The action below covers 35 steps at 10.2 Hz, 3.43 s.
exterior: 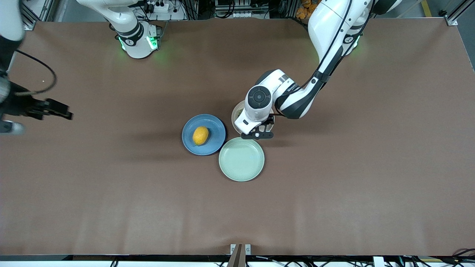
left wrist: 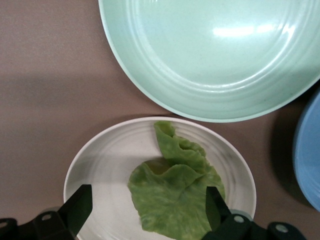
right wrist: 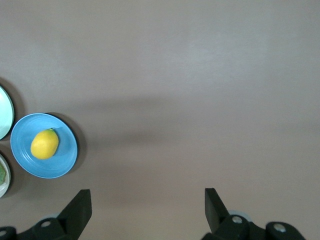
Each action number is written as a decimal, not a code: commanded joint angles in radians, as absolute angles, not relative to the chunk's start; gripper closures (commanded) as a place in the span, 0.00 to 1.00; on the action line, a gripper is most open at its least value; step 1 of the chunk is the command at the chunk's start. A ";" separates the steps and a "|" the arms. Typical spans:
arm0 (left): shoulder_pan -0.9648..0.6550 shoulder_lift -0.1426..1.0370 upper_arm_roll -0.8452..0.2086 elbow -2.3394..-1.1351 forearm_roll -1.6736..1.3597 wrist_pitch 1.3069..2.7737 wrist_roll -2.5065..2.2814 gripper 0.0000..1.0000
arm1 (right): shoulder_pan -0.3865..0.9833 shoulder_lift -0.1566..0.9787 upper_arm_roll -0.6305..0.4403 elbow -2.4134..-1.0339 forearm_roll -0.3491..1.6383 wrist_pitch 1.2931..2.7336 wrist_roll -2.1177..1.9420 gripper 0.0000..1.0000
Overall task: Pick lemon and lettuce from blue and beige plates
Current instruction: 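Close the left gripper on the lettuce while the right gripper reaches the lemon, then grasp the lemon with the right gripper while the left gripper lifts lettuce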
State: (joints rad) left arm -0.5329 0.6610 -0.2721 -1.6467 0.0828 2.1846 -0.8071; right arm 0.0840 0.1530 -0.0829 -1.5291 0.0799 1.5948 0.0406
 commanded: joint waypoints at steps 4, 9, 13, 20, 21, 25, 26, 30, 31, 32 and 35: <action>-0.598 0.734 -0.267 -1.629 0.113 2.336 -0.861 0.00 | 0.242 0.291 -0.086 -1.526 0.124 1.712 0.282 0.00; -0.611 0.756 -0.267 -1.643 0.132 2.332 -0.845 0.00 | 0.379 0.374 -0.084 -1.646 0.129 1.948 0.414 0.00; -0.603 0.732 -0.268 -1.634 0.132 2.238 -0.798 0.00 | 0.443 0.408 -0.084 -1.706 0.141 2.019 0.524 0.00; -0.607 0.739 -0.265 -1.641 0.130 2.233 -0.790 0.00 | 0.563 0.423 -0.086 -1.853 0.204 2.227 0.699 0.00; -0.609 0.739 -0.265 -1.640 0.130 2.233 -0.792 0.09 | 0.584 0.423 -0.086 -1.883 0.204 2.271 0.719 0.00; -0.615 0.739 -0.264 -1.638 0.132 2.233 -0.847 1.00 | 0.636 0.442 -0.086 -1.949 0.202 2.385 0.772 0.00; -0.615 0.738 -0.264 -1.638 0.130 2.233 -0.847 1.00 | 0.644 0.452 -0.086 -1.956 0.202 2.405 0.785 0.00; -0.609 0.704 -0.264 -1.629 0.132 2.182 -0.851 1.00 | 0.678 0.512 -0.087 -1.956 0.202 2.474 0.821 0.00; -0.604 0.677 -0.265 -1.629 0.130 2.165 -0.851 1.00 | 0.680 0.515 -0.087 -1.956 0.202 2.476 0.821 0.00; -0.601 0.651 -0.265 -1.629 0.130 2.151 -0.851 1.00 | 0.683 0.525 -0.087 -1.956 0.201 2.476 0.822 0.00; -0.575 0.594 -0.264 -1.629 0.129 2.145 -0.851 1.00 | 0.687 0.569 -0.087 -1.953 0.201 2.535 0.836 0.00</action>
State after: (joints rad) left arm -0.5905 0.6340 -0.2637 -1.6111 0.1039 2.1569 -0.8235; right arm 0.6695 0.5435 -0.0776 -1.9552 0.1826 2.5017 0.8149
